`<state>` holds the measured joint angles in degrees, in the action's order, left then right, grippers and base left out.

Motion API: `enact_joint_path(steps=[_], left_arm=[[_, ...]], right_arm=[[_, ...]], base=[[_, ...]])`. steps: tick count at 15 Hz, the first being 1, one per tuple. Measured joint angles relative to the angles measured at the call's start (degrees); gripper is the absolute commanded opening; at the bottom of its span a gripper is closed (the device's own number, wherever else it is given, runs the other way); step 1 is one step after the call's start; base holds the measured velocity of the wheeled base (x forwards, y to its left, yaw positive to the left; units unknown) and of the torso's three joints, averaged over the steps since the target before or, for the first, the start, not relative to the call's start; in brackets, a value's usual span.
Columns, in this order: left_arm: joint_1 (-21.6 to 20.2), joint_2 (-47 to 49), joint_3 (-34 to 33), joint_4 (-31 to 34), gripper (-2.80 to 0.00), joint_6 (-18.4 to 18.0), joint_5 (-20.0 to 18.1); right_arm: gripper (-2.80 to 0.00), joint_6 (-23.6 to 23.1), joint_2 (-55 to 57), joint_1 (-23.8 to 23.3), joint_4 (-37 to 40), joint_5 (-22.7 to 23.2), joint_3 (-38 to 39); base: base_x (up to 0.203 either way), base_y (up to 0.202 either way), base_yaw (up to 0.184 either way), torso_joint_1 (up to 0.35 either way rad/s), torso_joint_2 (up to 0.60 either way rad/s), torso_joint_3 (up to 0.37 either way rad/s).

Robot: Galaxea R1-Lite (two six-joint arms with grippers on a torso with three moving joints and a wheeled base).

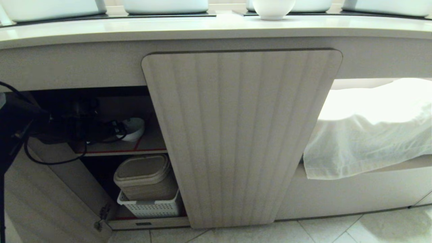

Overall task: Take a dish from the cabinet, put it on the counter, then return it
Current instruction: Take the bowl from the cabinet

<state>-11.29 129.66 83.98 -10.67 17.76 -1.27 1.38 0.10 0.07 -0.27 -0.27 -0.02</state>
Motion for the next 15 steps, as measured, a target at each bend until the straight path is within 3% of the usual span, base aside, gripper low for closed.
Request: enact_joint_path(steps=[4,15], left_arm=[[0.0,0.3,-0.3,0.0,0.00,-2.9,-0.3],[0.8,1.3,0.0,-0.2,0.00,-2.9,-0.5]], right_arm=[[-2.80,0.0,0.0,0.0,0.0,0.0,0.0],[-2.80,0.0,0.0,0.0,0.0,0.0,0.0]], base=[[0.000,0.000,0.000,0.000,0.00,0.000],[0.000,0.000,0.000,0.000,0.00,0.000]])
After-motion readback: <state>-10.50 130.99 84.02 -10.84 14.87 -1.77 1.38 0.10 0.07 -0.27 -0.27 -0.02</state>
